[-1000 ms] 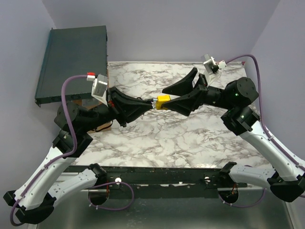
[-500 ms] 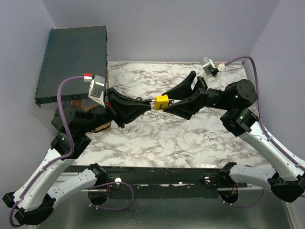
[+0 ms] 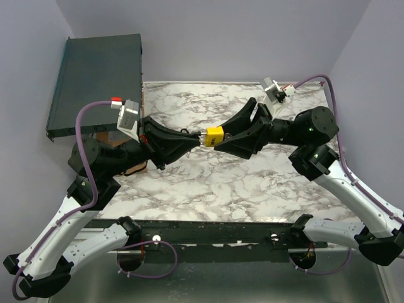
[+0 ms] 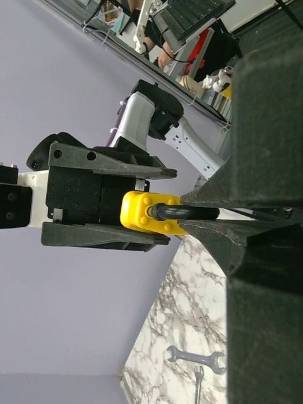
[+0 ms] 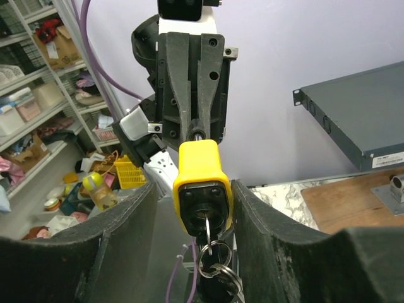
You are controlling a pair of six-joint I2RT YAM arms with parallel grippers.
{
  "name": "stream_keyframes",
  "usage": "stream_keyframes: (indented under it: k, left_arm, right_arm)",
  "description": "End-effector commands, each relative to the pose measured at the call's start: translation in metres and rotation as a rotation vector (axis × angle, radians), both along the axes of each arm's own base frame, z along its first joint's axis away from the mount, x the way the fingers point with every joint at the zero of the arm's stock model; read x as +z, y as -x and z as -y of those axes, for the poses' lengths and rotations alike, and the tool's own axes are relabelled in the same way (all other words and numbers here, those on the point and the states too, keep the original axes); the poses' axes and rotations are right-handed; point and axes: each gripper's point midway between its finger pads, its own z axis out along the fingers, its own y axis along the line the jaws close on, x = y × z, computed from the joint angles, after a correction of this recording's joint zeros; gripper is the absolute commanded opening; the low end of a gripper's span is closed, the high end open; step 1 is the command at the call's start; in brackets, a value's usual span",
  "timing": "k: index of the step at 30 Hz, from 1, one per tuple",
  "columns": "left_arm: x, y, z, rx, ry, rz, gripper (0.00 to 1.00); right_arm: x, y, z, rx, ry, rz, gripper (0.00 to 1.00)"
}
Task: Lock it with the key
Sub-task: Pick up the lock from the center of the board, then lock the lock.
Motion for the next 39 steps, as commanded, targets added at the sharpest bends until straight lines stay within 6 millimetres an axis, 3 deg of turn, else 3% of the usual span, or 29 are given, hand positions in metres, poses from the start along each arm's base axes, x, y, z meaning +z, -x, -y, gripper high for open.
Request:
stream_keyframes:
  k: [1, 8, 15, 17, 25, 39]
  left_arm:
    - [0.023, 0.005, -0.010, 0.024, 0.076, 0.050, 0.00]
    - [0.018, 0.003, -0.009, 0.026, 0.065, 0.044, 0.00]
    - [0.003, 0.004, -0.006, 0.018, -0.030, 0.025, 0.00]
    - [-0.003, 0.005, -0.007, 0.022, -0.070, 0.025, 0.13]
    - [-0.024, 0.009, -0.015, 0.041, -0.181, 0.049, 0.32]
    - [-0.038, 0.018, -0.007, -0.047, -0.236, 0.038, 0.30]
  right_arm:
    - [0.000, 0.005, -0.003, 0.028, -0.004, 0.005, 0.50]
    - [-0.001, 0.003, -0.006, 0.013, 0.001, -0.005, 0.38]
    - [-0.004, -0.001, -0.005, -0.025, 0.024, -0.032, 0.10]
    - [-0.007, -0.002, -0.003, -0.040, 0.038, -0.044, 0.01]
    - [-0.018, 0.003, 0.005, -0.061, 0.094, -0.092, 0.01]
    - [-0.022, 0.011, 0.009, -0.037, 0.108, -0.106, 0.01]
